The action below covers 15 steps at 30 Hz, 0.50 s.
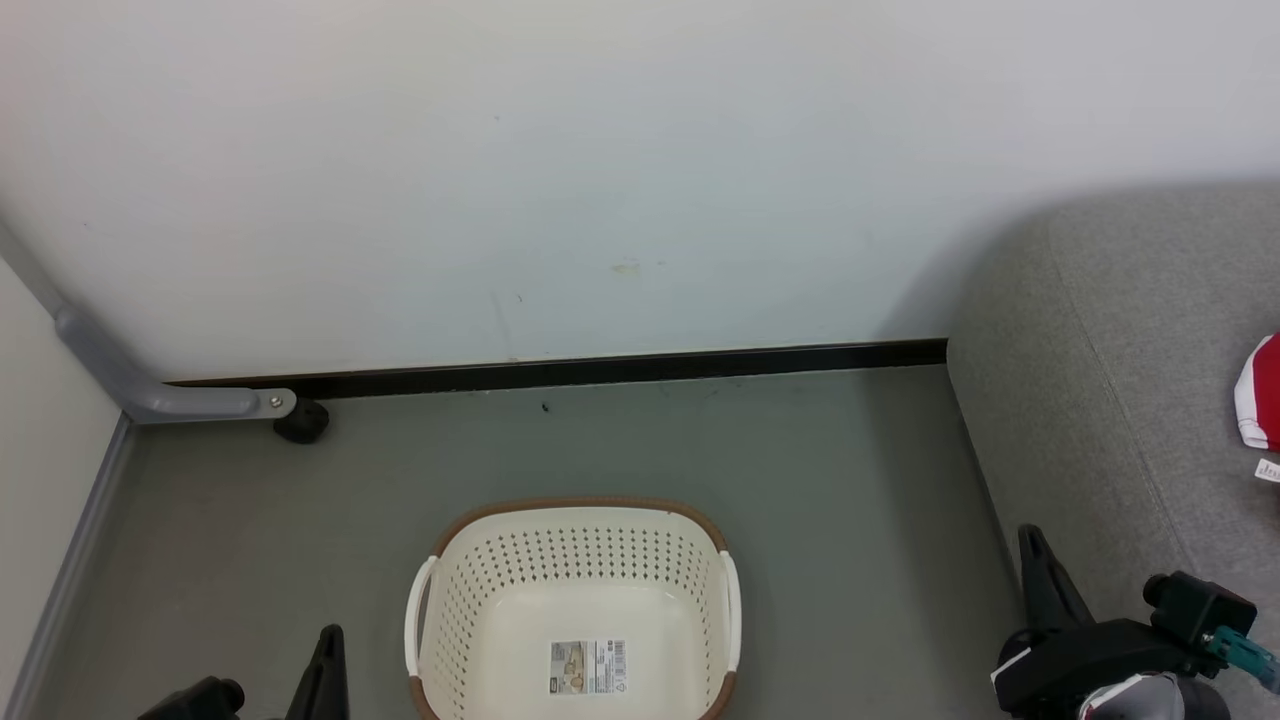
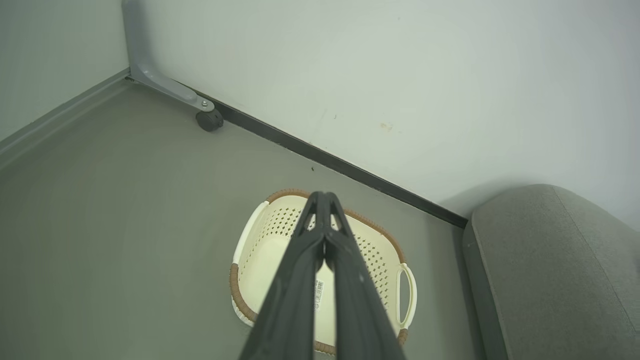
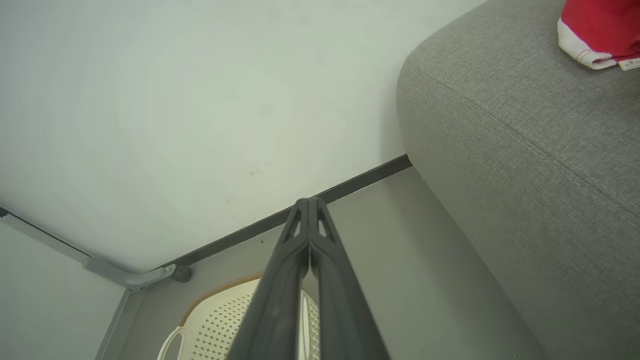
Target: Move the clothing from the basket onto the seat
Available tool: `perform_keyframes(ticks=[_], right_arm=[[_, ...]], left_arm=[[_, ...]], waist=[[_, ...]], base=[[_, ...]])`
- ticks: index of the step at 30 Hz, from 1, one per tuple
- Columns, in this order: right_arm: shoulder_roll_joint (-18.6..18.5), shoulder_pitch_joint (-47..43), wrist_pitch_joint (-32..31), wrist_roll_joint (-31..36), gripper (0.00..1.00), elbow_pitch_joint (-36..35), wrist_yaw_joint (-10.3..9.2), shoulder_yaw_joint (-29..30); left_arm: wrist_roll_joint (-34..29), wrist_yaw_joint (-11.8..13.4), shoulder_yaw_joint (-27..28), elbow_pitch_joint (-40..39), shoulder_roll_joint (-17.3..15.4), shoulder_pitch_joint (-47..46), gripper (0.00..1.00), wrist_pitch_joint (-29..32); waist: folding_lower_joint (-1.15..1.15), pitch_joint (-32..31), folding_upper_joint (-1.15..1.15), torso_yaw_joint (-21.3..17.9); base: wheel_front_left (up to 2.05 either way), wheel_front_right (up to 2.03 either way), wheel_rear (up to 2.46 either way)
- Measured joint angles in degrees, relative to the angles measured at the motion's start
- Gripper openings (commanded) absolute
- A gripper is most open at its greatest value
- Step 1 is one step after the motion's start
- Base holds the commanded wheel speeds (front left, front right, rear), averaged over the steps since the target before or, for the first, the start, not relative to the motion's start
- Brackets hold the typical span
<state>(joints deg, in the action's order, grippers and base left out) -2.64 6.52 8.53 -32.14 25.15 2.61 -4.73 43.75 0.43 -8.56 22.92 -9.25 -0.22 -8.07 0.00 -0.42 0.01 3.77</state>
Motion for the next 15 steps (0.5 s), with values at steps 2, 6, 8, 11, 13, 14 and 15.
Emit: perform_keyframes(ticks=[2,6,8,11,13,14,15], right_arm=[[0.0,0.0,-0.5,-1.6,0.0,-0.3,0.15,0.3],[0.0,0.0,-1.5,-5.0,0.0,-0.7,0.43,1.1],[0.0,0.0,-1.9,-6.5,0.0,-0.8,0.44,1.4],[0.0,0.0,-2.5,-9.1,0.0,-1.0,0.56,2.0],[0.0,0.0,-3.0,-10.7,0.0,-1.3,0.93,2.3],[0.0,0.0,-3.2,-11.6,0.0,-1.4,0.94,2.5],[0.0,0.0,-3.4,-12.4,0.0,-1.6,0.94,2.7]], left_arm=[[1.4,0.0,0.4,-0.1,0.1,-0.2,0.0,0.5],[3.8,-0.5,1.1,-0.5,0.4,-0.6,0.0,1.3],[5.5,-1.0,1.4,-0.7,0.5,-0.6,0.0,1.5],[7.2,-1.0,2.2,-0.9,0.8,-0.6,0.0,2.3],[8.7,-1.1,2.5,-1.0,1.0,-0.6,0.0,2.5],[9.5,-1.5,2.7,-1.1,1.2,-0.6,0.0,3.0],[10.1,-1.5,2.8,-1.1,1.3,-0.6,0.0,3.0]], waist=[[0.0,0.0,0.0,-0.1],[0.0,0.0,0.0,-0.3],[0.0,0.1,0.0,-0.4],[0.0,0.1,0.0,-0.6],[0.0,0.1,0.0,-0.7],[0.0,0.1,0.0,-0.7],[0.0,0.1,0.0,-0.8]], base=[[0.0,0.0,0.0],[0.0,0.0,0.0],[0.0,0.0,0.0],[0.0,0.0,0.0],[0.0,0.0,0.0],[0.0,0.0,0.0],[0.0,0.0,0.0]])
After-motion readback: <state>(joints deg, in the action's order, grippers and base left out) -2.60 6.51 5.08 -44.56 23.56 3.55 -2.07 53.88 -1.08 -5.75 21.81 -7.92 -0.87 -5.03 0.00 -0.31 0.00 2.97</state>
